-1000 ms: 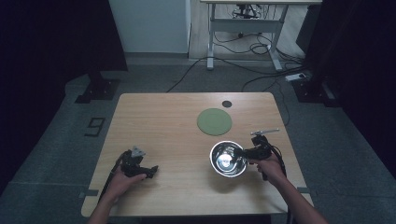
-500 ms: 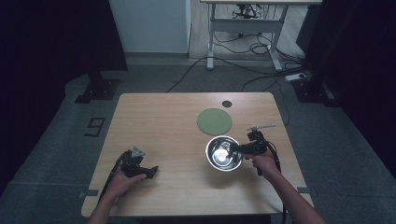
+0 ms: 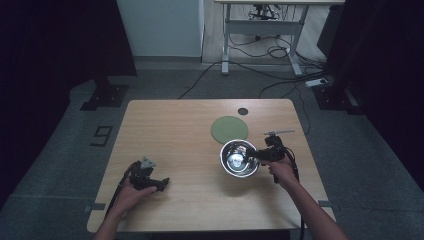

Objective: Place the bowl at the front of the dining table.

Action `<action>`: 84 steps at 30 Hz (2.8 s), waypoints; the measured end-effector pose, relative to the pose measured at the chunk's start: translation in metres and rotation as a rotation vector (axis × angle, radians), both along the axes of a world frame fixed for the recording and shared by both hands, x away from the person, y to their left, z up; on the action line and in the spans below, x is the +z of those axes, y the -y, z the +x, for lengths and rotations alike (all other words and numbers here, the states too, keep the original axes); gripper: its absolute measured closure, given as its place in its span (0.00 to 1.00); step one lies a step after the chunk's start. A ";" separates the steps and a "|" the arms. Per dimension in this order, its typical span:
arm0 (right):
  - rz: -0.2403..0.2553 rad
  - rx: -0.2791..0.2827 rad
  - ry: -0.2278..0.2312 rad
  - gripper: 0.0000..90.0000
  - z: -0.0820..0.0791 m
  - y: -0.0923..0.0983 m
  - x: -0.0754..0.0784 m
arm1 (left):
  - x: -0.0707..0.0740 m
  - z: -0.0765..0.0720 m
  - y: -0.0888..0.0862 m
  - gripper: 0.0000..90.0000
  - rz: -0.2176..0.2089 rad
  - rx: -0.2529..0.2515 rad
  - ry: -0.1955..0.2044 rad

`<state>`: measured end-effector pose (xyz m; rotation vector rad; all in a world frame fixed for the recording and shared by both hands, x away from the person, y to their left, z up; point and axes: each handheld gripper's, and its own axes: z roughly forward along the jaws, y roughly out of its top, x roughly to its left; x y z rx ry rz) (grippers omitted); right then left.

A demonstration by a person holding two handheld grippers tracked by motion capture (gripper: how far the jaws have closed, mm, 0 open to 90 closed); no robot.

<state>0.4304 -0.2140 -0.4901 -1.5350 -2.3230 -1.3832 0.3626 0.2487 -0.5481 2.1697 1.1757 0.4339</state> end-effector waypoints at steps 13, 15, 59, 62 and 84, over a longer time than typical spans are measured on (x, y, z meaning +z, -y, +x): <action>0.003 -0.045 0.004 0.96 0.009 0.005 -0.004 | 0.000 0.000 0.000 0.00 0.000 0.000 0.000; 0.003 -0.053 0.002 0.96 0.011 0.006 -0.004 | 0.000 0.000 0.000 0.00 0.000 0.000 0.000; -0.024 -0.126 0.023 0.96 0.043 0.006 -0.001 | 0.000 0.000 0.000 0.00 0.000 0.000 0.000; -0.025 -0.130 0.017 0.96 0.044 0.005 -0.003 | 0.000 0.000 0.000 0.00 -0.001 0.000 0.000; -0.021 -0.157 0.029 0.96 0.059 -0.001 -0.002 | 0.000 0.000 0.000 0.00 -0.001 0.000 0.000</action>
